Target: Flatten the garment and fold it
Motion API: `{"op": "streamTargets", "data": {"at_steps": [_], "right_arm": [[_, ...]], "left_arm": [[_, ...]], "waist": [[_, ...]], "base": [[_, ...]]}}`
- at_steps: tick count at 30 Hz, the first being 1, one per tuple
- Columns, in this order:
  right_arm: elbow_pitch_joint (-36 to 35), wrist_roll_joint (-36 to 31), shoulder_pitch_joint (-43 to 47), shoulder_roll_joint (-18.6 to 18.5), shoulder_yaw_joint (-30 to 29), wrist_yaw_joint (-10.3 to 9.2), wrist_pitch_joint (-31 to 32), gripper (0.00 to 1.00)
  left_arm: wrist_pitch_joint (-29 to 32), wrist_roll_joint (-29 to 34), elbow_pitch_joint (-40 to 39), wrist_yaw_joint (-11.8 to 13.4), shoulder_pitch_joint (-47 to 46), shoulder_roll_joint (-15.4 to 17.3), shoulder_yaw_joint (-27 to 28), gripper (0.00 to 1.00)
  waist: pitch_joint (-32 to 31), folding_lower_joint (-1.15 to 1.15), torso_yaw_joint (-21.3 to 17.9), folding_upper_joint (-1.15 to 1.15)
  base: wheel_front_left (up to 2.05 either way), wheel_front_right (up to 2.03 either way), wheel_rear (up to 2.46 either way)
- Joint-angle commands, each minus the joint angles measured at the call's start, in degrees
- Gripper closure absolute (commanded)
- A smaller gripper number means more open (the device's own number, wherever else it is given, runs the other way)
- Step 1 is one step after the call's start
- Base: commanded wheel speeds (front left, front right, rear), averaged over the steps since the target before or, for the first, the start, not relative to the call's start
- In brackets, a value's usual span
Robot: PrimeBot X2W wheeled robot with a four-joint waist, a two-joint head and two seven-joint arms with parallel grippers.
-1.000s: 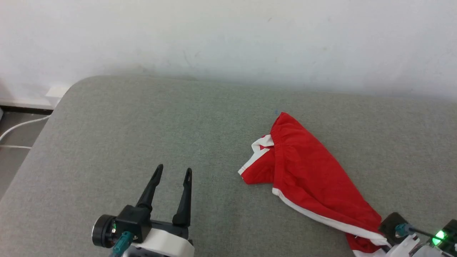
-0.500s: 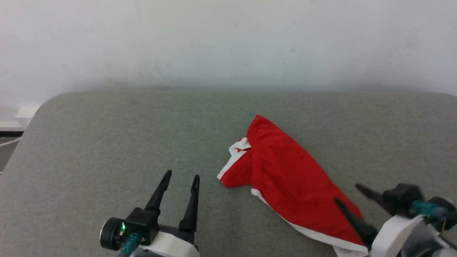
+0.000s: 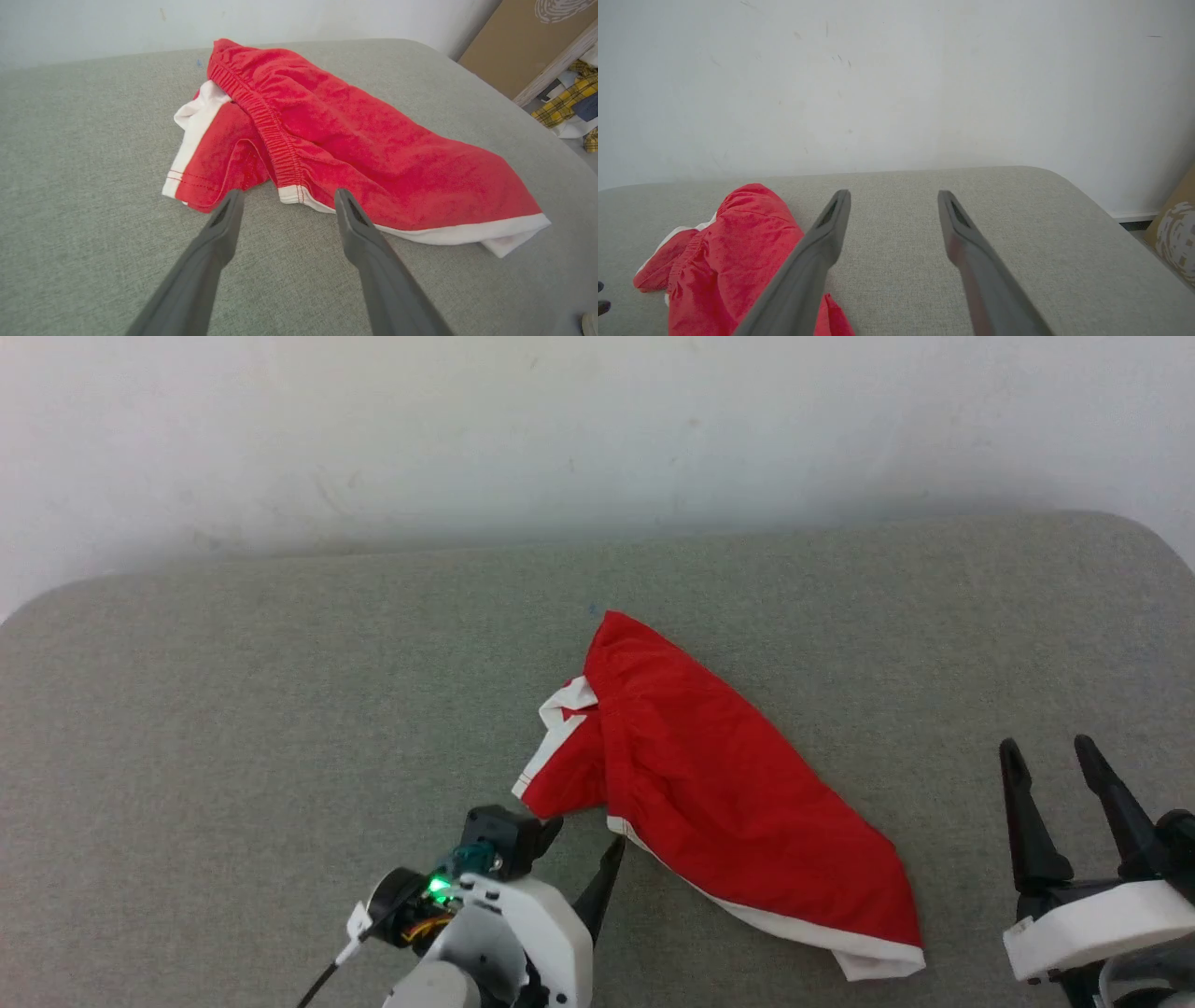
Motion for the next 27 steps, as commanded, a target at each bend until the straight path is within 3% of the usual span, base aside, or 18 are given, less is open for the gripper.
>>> {"op": "streamTargets", "data": {"at_steps": [1, 8, 19, 20, 21, 27], "right_arm": [[-0.03, -0.72, -0.23, 0.57, -0.05, -0.06, -0.51, 0.0], [1.0, -2.73, -1.38, 2.36, 0.23, -0.06, -2.12, 0.0], [3.69, -3.88, -2.85, 3.44, 0.9, -0.06, -4.35, 0.0], [3.91, -3.97, -2.97, 3.52, 0.9, -0.06, -4.49, 0.0], [4.15, -4.06, -3.09, 3.59, 0.9, -0.06, -4.6, 0.0], [5.28, -4.61, -3.05, 3.85, 0.87, -0.06, -4.71, 0.0]], "left_arm": [[2.51, -0.3, 0.47, -0.45, -1.89, 0.37, -0.48, 0.0], [12.47, -1.93, 1.83, 0.72, -7.1, 0.48, -0.25, 0.0], [17.85, -1.11, 5.09, 2.49, -11.67, 0.74, -1.13, 0.01], [18.7, -1.1, 5.42, 2.3, -11.64, 0.89, -1.58, 0.59], [19.35, -1.25, 5.57, 2.06, -11.51, 1.0, -1.96, 0.97], [16.44, -2.22, 2.55, 2.7, -8.91, 1.62, -1.33, 1.0]], "waist": [[2.24, -0.01, -2.2, 0.0], [5.55, -0.01, -4.43, 0.0], [8.6, -0.01, -5.5, 0.0], [8.67, -0.01, -5.44, 0.0], [8.67, -0.01, -5.33, 0.0], [6.99, -0.01, -3.55, 0.0]], "base": [[0.0, 0.0, 0.0], [0.0, 0.0, 0.0], [0.0, 0.0, 0.0], [0.0, 0.0, 0.0], [0.0, 0.0, 0.0], [0.0, 0.0, 0.0]]}}
